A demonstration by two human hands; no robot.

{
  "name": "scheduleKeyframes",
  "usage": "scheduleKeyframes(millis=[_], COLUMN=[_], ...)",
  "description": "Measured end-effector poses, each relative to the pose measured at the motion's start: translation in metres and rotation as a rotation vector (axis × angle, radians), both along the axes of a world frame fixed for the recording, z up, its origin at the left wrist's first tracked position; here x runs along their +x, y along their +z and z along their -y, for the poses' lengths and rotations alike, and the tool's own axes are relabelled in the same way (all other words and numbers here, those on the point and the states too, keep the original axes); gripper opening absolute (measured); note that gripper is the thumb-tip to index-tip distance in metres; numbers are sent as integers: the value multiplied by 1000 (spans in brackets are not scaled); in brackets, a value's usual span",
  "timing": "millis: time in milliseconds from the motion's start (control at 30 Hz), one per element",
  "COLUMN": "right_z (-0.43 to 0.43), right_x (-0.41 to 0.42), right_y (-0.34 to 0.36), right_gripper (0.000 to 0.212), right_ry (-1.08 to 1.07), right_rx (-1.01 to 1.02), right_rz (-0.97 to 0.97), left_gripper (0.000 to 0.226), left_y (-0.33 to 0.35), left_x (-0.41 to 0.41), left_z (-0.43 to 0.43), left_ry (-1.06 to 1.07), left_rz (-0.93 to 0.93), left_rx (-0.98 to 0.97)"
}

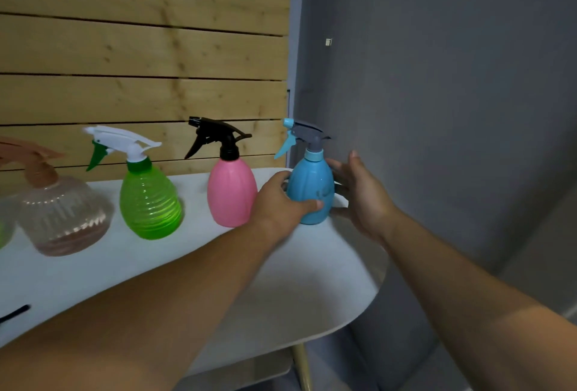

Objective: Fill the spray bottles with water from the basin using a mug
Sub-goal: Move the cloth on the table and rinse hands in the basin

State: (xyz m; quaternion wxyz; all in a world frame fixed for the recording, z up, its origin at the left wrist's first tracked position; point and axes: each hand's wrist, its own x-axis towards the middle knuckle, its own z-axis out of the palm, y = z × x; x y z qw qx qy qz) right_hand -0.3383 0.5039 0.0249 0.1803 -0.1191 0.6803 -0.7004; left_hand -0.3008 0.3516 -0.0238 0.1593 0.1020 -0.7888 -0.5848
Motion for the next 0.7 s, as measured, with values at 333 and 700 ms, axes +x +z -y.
scheduleKeyframes(millis=[333,700], right_z=[8,0], right_x=[-11,12], right_y=[-9,-9], right_gripper=[60,57], right_ry=[13,-200], right_rx=[2,78], right_rz=[-30,-72], left_gripper=[84,70], left_y=[3,28], left_x=[-7,54], left_z=[5,9], left_ry=[9,-17], left_rz=[37,160], left_rx=[-52,-162])
